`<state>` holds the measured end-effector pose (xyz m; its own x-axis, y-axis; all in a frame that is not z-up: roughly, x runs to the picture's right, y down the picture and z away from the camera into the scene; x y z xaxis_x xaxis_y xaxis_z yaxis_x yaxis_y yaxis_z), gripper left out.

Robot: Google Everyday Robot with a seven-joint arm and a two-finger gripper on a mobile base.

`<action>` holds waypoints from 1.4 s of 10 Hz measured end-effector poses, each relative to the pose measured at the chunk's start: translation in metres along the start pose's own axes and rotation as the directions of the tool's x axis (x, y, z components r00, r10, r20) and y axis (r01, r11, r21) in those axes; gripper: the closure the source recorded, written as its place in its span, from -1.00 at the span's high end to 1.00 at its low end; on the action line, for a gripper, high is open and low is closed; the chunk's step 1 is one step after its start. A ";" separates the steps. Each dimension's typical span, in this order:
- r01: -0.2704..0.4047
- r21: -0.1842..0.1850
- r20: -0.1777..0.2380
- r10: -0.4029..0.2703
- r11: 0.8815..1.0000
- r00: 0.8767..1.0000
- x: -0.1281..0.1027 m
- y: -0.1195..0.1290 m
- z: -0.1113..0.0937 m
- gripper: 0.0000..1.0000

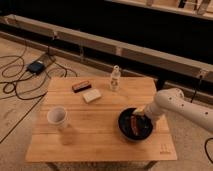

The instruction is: Push the ceramic bowl across the table

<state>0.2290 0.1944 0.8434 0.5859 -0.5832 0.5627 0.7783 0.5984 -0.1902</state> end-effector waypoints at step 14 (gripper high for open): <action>0.210 0.103 0.162 -0.225 0.972 0.961 -0.063 -0.110 0.023 0.60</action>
<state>0.1014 0.1784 0.8471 0.3515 -0.6060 0.7136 0.8567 0.5156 0.0159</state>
